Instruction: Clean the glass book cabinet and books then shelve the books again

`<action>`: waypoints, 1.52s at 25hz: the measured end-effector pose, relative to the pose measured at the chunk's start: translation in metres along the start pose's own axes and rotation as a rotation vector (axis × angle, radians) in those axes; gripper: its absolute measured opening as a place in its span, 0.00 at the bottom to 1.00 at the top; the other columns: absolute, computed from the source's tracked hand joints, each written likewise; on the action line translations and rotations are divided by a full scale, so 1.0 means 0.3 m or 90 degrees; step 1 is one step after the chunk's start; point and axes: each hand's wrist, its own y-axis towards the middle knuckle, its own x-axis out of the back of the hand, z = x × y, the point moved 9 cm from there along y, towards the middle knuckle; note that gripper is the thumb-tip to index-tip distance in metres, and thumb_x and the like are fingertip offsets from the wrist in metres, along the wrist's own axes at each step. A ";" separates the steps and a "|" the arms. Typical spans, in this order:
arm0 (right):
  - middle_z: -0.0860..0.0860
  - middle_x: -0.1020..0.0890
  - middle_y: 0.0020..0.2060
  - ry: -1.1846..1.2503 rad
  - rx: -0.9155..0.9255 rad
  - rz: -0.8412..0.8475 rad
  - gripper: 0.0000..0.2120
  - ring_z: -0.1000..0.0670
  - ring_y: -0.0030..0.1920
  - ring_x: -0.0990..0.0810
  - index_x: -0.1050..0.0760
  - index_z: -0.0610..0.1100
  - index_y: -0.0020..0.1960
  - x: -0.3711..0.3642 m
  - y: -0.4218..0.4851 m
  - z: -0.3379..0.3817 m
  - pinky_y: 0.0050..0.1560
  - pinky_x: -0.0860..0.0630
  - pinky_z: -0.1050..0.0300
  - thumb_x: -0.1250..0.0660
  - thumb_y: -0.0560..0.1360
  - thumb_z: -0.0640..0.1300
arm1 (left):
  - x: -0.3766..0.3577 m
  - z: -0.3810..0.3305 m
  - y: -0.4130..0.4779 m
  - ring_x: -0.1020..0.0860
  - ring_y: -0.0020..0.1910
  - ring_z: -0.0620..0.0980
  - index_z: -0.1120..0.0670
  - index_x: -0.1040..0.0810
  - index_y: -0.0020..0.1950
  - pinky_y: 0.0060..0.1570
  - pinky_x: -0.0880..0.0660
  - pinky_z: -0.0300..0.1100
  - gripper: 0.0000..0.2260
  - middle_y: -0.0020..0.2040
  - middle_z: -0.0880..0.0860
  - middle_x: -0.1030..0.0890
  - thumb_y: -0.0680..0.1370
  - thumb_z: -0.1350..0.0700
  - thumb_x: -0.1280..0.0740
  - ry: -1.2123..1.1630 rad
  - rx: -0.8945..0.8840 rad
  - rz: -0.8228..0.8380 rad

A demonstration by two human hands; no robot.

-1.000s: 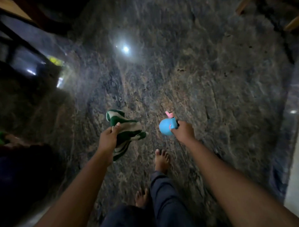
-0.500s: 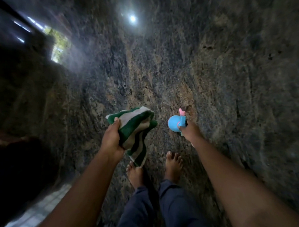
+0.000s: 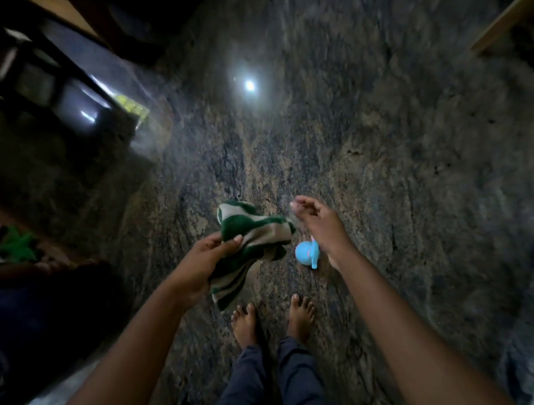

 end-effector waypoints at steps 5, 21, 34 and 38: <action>0.49 0.26 0.63 -0.111 0.192 0.197 0.23 0.52 0.65 0.29 0.30 0.54 0.63 -0.095 -0.255 0.521 0.65 0.30 0.53 0.30 0.70 0.50 | -0.015 -0.391 -0.351 0.18 0.49 0.48 0.47 0.20 0.53 0.48 0.22 0.39 0.22 0.49 0.48 0.16 0.63 0.40 0.26 0.236 -0.168 0.113; 0.56 0.18 0.41 -0.428 0.383 0.479 0.08 0.59 0.42 0.19 0.22 0.52 0.50 -0.298 -0.936 1.351 0.41 0.25 0.67 0.34 0.75 0.40 | 0.017 -0.994 -1.018 0.24 0.51 0.43 0.33 0.45 0.69 0.48 0.24 0.38 0.26 0.65 0.48 0.31 0.78 0.52 0.36 0.499 -0.616 -0.108; 0.53 0.17 0.38 -0.587 0.442 0.078 0.08 0.50 0.41 0.19 0.17 0.48 0.46 -0.037 -0.788 1.412 0.44 0.25 0.55 0.29 0.72 0.51 | -0.110 -1.069 -0.945 0.22 0.47 0.38 0.45 0.25 0.63 0.48 0.25 0.30 0.17 0.54 0.46 0.20 0.78 0.61 0.36 0.857 -0.742 -0.009; 0.54 0.21 0.39 -0.524 0.490 -0.024 0.10 0.56 0.38 0.23 0.20 0.47 0.53 -0.047 -0.783 1.358 0.33 0.33 0.74 0.30 0.72 0.46 | -0.028 -1.053 -0.836 0.19 0.45 0.50 0.48 0.30 0.68 0.39 0.20 0.36 0.22 0.52 0.54 0.20 0.78 0.66 0.38 0.521 -0.454 -0.055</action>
